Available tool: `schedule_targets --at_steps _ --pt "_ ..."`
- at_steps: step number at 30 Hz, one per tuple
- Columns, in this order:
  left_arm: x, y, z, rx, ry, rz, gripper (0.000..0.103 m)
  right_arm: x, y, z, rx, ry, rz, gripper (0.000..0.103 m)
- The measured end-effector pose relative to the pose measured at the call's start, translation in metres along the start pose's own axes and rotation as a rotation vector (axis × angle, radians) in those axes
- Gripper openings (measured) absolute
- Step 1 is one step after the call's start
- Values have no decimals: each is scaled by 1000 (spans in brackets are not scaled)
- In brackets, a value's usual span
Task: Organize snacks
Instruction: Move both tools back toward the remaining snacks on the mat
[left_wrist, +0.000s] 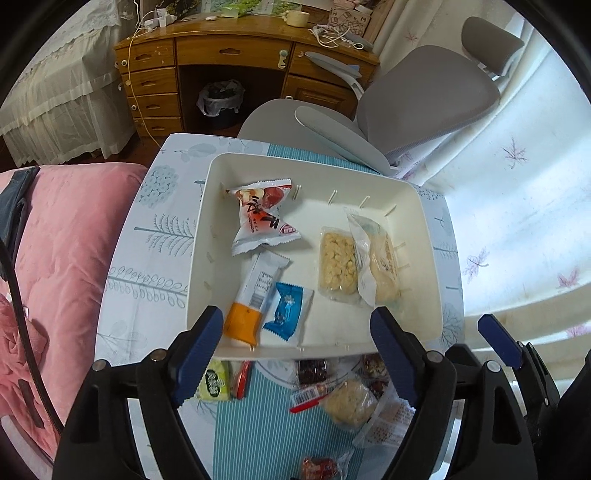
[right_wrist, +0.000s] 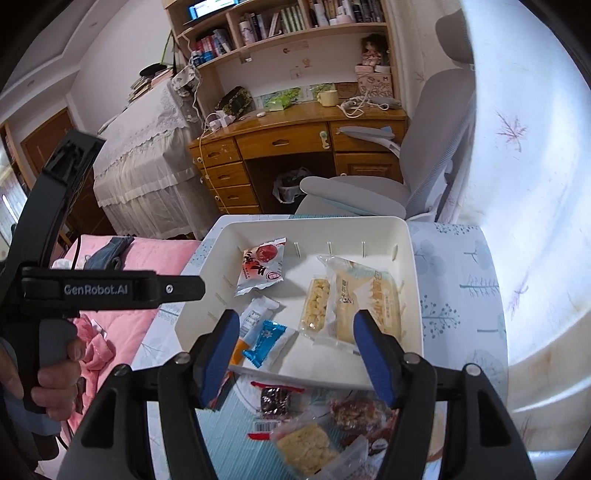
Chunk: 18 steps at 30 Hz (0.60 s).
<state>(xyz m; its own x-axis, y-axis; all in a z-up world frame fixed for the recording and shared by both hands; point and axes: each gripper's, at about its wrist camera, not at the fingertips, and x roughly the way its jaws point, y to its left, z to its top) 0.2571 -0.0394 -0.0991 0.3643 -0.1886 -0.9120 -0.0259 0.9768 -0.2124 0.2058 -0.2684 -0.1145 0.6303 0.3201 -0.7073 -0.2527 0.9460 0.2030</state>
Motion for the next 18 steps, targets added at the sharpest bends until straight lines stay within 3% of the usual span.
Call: schedule_targets --at_steps 10,14,18 --pt "-24 18 -33 45 24 -34 83 -24 27 -24 32 -1 -53 65" --pt "-32 28 -48 61 33 -40 86 -35 39 -37 37 -3 -77 72" --pt "-40 37 -68 85 44 -41 89 -48 52 -54 61 -11 -104 73"
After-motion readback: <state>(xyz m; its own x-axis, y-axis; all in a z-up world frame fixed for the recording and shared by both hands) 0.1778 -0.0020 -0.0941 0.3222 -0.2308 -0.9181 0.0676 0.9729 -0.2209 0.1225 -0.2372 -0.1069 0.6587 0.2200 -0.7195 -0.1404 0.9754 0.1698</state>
